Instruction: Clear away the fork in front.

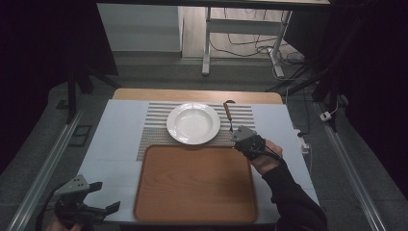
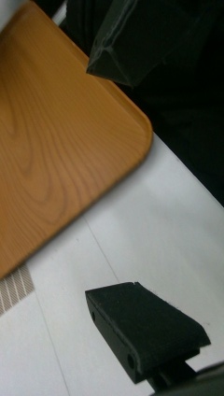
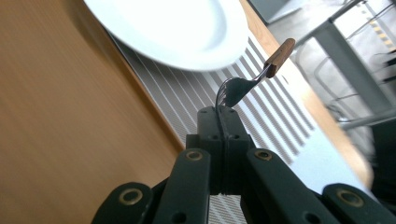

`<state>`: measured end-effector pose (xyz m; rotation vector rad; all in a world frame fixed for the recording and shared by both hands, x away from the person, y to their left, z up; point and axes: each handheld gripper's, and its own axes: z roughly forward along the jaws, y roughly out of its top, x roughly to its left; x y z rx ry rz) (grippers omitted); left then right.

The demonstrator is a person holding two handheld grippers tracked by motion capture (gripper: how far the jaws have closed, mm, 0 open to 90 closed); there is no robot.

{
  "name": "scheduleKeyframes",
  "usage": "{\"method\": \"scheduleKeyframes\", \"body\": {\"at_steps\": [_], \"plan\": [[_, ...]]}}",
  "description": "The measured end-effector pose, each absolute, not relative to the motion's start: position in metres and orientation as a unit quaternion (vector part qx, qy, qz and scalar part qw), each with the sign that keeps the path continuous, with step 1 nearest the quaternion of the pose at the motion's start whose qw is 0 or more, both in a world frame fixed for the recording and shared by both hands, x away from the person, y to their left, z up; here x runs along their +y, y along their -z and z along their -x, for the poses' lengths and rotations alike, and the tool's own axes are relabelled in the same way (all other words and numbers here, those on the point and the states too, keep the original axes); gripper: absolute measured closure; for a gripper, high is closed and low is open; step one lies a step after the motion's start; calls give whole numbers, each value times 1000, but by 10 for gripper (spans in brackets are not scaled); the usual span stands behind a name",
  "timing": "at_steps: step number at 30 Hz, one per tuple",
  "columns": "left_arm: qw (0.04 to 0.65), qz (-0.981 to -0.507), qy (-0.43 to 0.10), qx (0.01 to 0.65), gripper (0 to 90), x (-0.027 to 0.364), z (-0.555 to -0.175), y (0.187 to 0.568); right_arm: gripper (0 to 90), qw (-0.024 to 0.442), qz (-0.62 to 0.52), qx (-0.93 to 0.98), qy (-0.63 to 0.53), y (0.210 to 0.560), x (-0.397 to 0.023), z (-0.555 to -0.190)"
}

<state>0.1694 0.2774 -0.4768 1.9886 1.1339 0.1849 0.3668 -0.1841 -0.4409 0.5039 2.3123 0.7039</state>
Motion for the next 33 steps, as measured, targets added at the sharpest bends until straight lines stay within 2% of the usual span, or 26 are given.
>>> {"method": "scheduleKeyframes", "body": {"at_steps": [1,14,22,33], "plan": [[410,-791,-72,449,0,275,-171,476,899,307,-207,878,-303,437,-190,-363],[423,-817,-28,390,0,242,-203,479,899,205,-237,858,-406,427,-211,-348],[415,-837,-26,356,0,220,-227,475,899,135,-225,856,-446,425,-216,-329],[407,-864,-24,297,0,187,-260,453,900,89,-208,852,-472,424,-214,-308]]}}
